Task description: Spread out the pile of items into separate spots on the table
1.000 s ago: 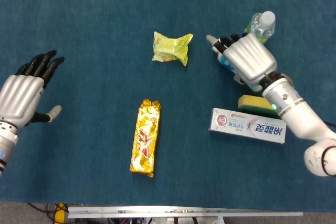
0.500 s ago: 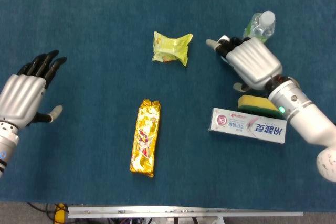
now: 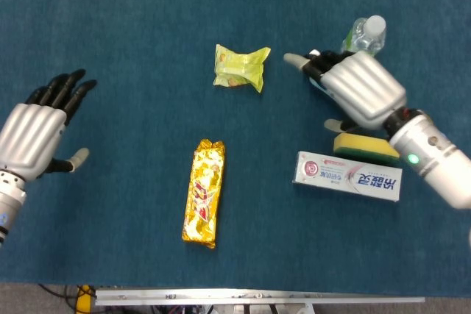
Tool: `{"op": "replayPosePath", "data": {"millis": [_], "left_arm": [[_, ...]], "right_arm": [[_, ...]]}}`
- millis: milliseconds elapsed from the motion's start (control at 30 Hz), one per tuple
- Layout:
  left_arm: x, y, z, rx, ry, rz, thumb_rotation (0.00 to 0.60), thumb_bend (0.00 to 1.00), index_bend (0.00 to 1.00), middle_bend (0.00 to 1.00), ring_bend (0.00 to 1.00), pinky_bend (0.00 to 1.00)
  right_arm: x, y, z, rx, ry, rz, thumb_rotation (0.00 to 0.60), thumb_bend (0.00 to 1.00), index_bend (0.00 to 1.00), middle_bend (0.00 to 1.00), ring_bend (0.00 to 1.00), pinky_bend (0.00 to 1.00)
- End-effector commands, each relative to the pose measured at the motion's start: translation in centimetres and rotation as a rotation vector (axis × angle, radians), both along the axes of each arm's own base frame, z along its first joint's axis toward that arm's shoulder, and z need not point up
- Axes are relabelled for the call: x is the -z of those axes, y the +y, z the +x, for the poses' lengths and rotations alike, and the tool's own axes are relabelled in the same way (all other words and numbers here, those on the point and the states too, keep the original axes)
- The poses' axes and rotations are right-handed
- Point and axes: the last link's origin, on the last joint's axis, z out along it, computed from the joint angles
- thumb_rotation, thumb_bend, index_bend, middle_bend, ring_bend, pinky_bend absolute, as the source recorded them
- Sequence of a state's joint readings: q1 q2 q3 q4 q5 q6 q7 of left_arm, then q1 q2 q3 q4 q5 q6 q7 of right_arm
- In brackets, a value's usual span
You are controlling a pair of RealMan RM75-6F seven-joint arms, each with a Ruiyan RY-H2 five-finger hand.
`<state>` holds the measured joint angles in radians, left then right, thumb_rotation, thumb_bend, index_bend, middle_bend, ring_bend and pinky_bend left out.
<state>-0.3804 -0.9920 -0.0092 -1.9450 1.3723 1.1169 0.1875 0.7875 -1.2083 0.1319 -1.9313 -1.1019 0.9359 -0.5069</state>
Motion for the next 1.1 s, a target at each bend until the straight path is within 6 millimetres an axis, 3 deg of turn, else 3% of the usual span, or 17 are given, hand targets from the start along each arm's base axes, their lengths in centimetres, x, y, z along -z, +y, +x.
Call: {"op": "replayPosePath", "data": {"millis": [33,233,467,700,1100], "left_arm": [[0.2,0.2,0.3,0.017,-0.001,-0.014,0.600,0.26,0.00,0.00,0.00,0.15],[0.8,0.7,0.9,0.045,-0.013,-0.039,0.600,0.26,0.00,0.00,0.00,0.15],[2.2,2.4,2.4,0.099,-0.029,-0.104,0.600,0.26,0.00,0.00,0.00,0.15],[4.6,4.4,4.7,0.166,-0.051,-0.167,0.600,0.26,0.00,0.00,0.00,0.15],[9.6,8.9,8.0,0.217,-0.060,-0.240,0.600,0.26,0.00,0.00,0.00,0.15]], "right_arm": [[-0.3,0.1,-0.4,0.007,0.005,-0.006,0.600,0.08,0.01,0.26,0.27,0.46],[-0.3,-0.1,0.0,0.008,-0.004,-0.012,0.600,0.08,0.01,0.26,0.27,0.46],[-3.1,0.6,0.1,0.002,-0.065,-0.072,0.600,0.07,0.02,0.26,0.27,0.46],[-5.1,1.8,-1.1,0.014,-0.066,-0.094,0.600,0.07,0.02,0.26,0.27,0.46],[-5.9,2.9,-2.3,0.027,-0.077,-0.091,0.600,0.07,0.01,0.26,0.27,0.46]]}}
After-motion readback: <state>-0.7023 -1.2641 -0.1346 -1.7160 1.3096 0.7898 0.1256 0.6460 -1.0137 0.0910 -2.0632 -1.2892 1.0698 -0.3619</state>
